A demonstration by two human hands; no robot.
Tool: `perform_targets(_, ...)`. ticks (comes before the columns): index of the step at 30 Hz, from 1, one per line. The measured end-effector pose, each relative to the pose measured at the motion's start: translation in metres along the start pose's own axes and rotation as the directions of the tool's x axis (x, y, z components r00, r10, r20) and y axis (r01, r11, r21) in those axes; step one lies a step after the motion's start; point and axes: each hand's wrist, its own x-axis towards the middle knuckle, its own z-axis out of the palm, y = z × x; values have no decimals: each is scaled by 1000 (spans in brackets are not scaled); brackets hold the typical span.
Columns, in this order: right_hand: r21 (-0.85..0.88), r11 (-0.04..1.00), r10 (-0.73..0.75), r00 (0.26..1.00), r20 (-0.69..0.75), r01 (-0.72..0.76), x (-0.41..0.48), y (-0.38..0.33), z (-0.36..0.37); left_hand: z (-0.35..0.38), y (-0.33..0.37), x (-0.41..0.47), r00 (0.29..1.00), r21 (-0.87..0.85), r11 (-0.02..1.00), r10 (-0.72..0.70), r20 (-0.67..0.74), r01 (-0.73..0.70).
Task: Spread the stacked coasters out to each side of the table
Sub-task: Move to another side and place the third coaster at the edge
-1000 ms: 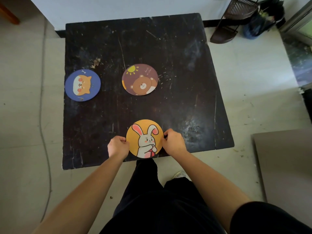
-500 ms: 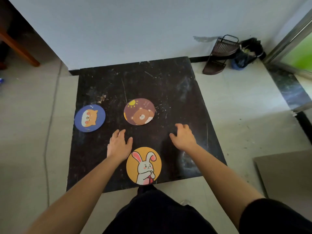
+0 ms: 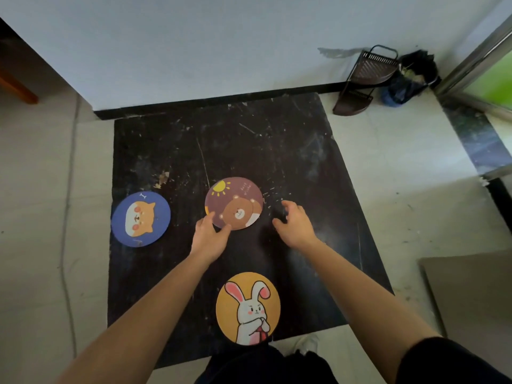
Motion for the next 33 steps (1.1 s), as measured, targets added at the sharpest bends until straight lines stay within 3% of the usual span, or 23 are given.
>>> perform_targets(7,148,988,40,998,54,-47,47,-26,38,-3,-7,41,995,-154,986,-45,85,58)
perform_targets(12,148,989,44,992,-122,-25,55,-31,51,-2,-12,43,994,-186,980,-59,90,75)
perform_targets(16,178,982,-28,984,-173,59,58,-31,48,-1,-12,46,997,-194,978,-66,45,73)
perform_targets(21,434,900,-11,998,-63,38,51,-21,25,5,0,49,994,-196,975,-108,-25,101)
perform_targets(25,634,773,-19,999,26,-2,37,5,-11,28,37,28,994,-300,951,-93,-50,74)
perform_targets(28,674,739,-36,999,16,16,26,32,-45,55,63,9,998,-300,954,-5,-70,-17)
perform_targets(33,623,778,-55,997,-58,79,10,86,-114,108,119,-45,990,-295,953,27,-138,-68)
